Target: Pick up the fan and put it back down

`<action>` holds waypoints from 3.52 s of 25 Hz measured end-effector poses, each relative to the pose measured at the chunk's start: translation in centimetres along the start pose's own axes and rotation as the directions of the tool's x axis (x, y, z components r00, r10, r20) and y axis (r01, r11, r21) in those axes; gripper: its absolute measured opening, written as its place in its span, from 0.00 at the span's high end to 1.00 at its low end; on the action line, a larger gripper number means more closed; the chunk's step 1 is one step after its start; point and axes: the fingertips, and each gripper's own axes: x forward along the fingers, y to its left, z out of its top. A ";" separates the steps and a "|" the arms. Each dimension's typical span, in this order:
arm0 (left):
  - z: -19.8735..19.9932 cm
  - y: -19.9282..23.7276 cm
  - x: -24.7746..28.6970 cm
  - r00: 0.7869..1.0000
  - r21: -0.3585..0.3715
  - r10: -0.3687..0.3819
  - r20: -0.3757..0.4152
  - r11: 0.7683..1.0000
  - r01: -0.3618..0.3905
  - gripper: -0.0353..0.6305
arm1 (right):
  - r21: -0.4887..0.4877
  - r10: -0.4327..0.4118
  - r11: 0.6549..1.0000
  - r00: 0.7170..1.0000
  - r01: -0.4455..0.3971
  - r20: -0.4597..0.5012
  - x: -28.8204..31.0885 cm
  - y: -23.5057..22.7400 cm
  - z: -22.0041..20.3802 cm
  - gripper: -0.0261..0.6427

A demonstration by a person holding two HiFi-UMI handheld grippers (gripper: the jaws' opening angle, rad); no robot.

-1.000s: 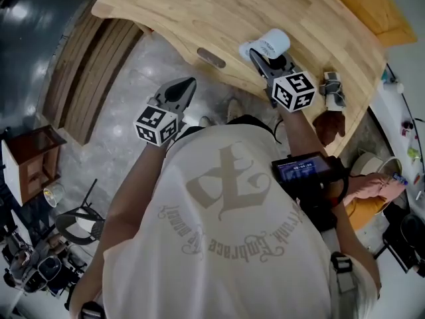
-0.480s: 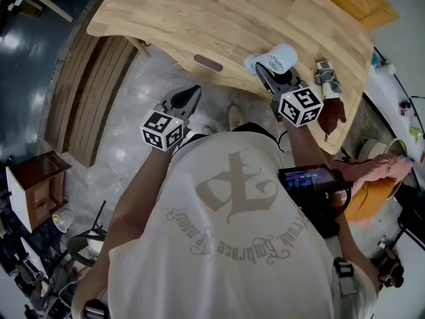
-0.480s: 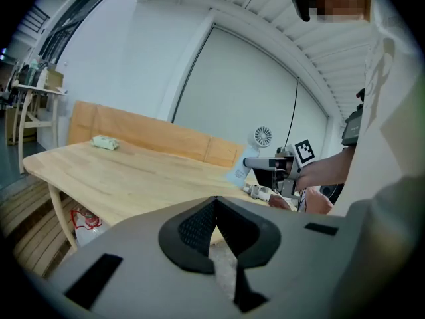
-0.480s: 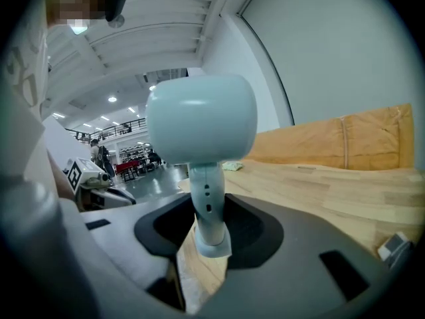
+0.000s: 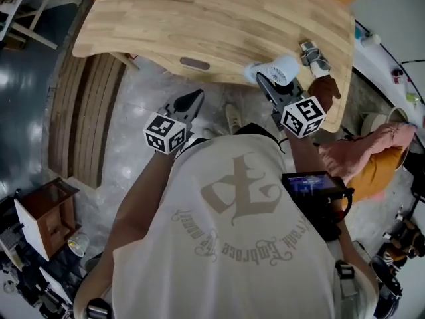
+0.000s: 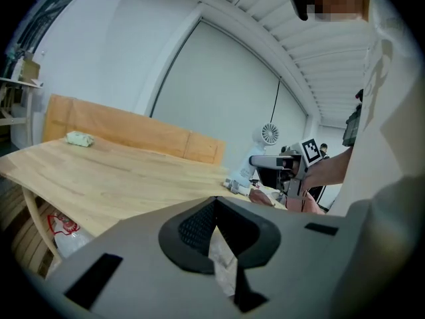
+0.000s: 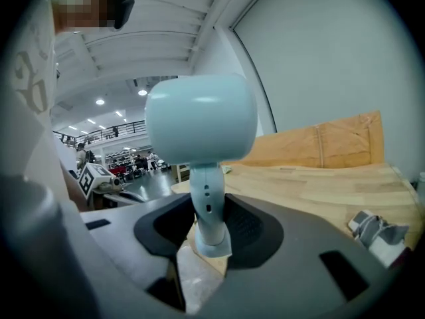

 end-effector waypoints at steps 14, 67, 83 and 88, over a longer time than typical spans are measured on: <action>0.0 -3.5 0.4 0.993 0.058 -0.119 0.001 0.991 0.119 0.93 | 0.031 -0.099 0.995 0.995 0.098 0.026 -4.9 1.1 -1.2 0.74; 1.3 -4.8 5.9 0.998 0.019 -0.053 -0.020 0.998 0.053 0.93 | 0.043 -0.141 0.989 0.990 0.142 -0.021 -6.7 -7.5 -2.0 0.74; 2.0 -5.0 13.2 0.994 0.008 -0.046 -0.095 0.999 0.047 0.93 | 0.044 -0.087 0.995 0.990 0.092 -0.108 -3.8 -15.3 -4.5 0.74; 2.1 -5.1 15.2 0.993 0.004 -0.044 -0.112 0.999 0.045 0.93 | 0.039 -0.074 0.996 0.988 0.080 -0.139 -2.7 -17.5 -5.5 0.74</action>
